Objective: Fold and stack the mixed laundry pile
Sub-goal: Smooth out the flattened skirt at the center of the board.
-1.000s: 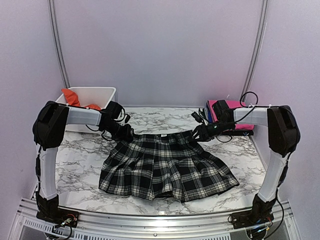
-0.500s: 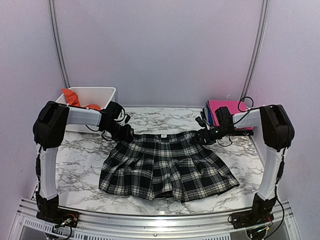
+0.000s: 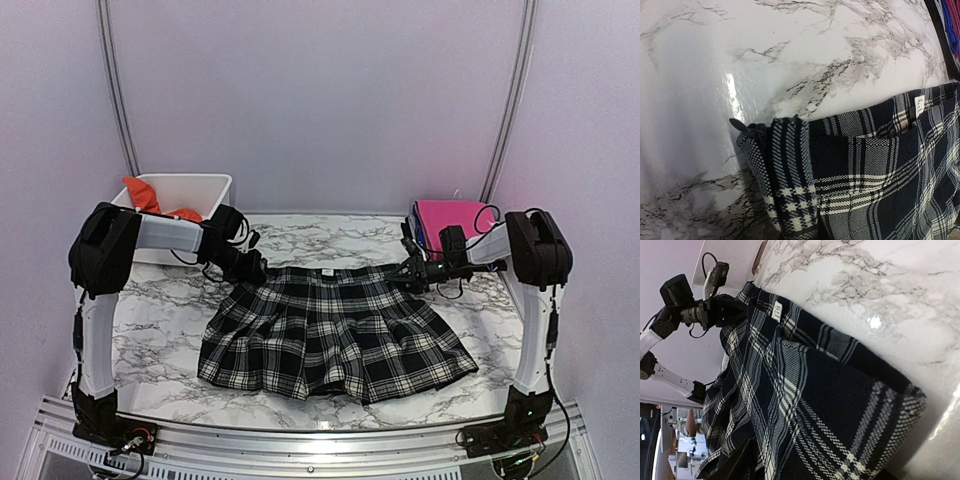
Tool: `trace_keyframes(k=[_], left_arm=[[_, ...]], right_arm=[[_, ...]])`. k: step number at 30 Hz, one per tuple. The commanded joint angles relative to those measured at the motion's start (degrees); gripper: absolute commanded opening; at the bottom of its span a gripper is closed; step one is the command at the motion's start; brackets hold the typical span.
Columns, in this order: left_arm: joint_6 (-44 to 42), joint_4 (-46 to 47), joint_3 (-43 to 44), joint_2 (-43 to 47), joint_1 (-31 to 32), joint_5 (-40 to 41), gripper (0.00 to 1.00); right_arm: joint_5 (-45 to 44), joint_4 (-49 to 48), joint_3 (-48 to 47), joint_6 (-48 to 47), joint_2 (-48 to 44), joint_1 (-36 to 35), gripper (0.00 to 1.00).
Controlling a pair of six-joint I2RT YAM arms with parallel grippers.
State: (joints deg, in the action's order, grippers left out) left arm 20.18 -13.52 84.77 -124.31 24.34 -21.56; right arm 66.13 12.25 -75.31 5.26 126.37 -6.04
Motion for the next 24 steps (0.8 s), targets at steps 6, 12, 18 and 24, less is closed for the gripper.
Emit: trace_keyframes(k=[6,12,18,24], left_arm=[[0.6,1.13,0.71,2.75,-0.45,-0.64,0.0],[0.91,3.16,-1.56,19.44,-1.82,5.46,0.0],[2.54,8.34,2.29,31.82,-2.88,7.05,0.0],[1.23,10.16,10.25,35.17,-0.42,-7.28,0.0]], right_arm=[[-3.2,6.4,-3.49,-0.95,-3.37,-0.57,0.04],[-13.46,8.72,-5.64,-0.25,-20.43,1.59,0.0],[-20.23,8.25,-14.73,0.97,-31.71,2.48,0.0],[-21.69,9.32,-23.01,-1.41,-39.1,-0.73,0.0]])
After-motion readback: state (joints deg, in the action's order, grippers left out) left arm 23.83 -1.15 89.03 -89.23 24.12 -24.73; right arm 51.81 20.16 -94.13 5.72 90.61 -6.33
